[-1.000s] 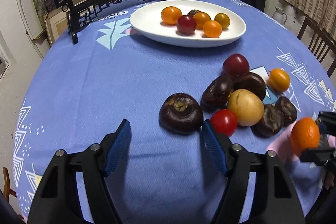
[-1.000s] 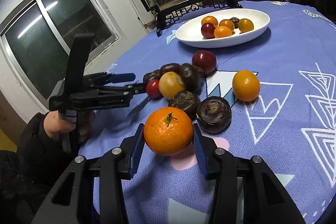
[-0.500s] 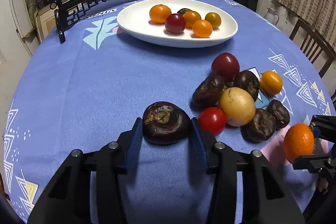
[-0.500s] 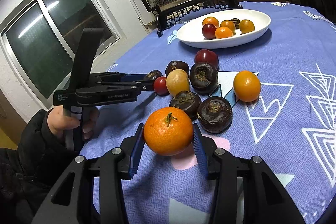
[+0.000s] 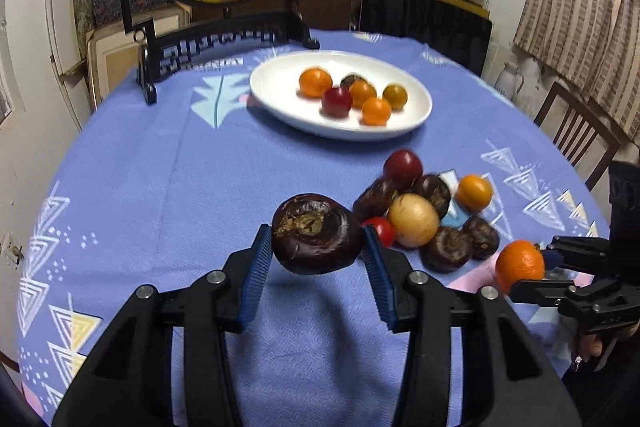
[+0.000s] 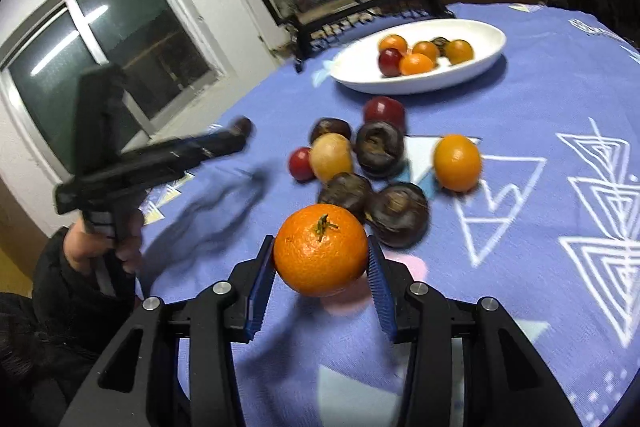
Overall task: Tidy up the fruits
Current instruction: 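Carry both fruits onto the white plate and open both tools, then grasp a red tomato with the left tool while the right tool grasps a dark brown fruit, then carry the tomato and dark fruit onto the white plate and open both tools, then grasp a dark brown fruit with the left tool while the right tool grasps an orange tangerine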
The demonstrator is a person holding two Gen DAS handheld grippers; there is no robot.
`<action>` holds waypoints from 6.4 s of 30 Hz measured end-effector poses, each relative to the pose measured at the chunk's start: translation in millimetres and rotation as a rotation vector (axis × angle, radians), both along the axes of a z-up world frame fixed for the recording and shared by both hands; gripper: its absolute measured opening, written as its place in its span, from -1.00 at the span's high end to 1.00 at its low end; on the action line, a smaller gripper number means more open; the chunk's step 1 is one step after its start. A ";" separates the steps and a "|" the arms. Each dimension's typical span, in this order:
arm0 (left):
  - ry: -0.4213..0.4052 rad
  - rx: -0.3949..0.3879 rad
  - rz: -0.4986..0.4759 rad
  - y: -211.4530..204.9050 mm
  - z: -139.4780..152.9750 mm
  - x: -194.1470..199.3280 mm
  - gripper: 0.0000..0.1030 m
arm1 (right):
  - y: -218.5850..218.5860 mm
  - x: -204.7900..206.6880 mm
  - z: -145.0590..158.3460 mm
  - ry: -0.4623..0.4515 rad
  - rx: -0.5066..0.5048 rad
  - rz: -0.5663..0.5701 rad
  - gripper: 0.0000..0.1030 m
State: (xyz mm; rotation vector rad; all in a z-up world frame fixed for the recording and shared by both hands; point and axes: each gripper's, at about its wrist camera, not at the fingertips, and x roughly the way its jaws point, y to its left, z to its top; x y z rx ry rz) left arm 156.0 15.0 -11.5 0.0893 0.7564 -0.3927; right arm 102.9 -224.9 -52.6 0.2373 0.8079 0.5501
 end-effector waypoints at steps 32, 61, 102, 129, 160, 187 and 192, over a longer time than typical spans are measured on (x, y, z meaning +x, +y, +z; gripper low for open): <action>0.052 0.019 -0.001 -66.8 -10.7 165.7 -0.33 | -29.4 196.6 43.1 -0.070 -0.148 -0.204 -0.13; 0.079 0.050 -0.029 -13.4 -33.0 -4.5 -0.56 | 12.3 19.2 3.2 -0.012 -0.275 -0.083 -0.13; 0.045 0.314 -0.097 -63.3 -47.3 43.1 -0.10 | -10.7 42.9 -1.6 0.009 -0.010 -0.062 0.22; 0.011 0.147 -0.123 -45.1 -19.2 12.5 0.46 | -13.1 39.6 0.9 -0.018 0.007 -0.065 0.22; 0.014 0.053 -0.132 -97.1 2.1 151.9 0.33 | -21.2 201.8 65.2 -0.104 -0.114 -0.154 0.20; 0.040 0.092 -0.235 -73.1 -27.0 -12.7 -0.10 | -61.0 44.2 16.1 -0.061 0.003 -0.231 -0.14; 0.053 0.139 -0.251 -97.6 -39.1 -18.8 0.02 | -69.3 40.9 7.2 -0.042 0.021 -0.256 -0.14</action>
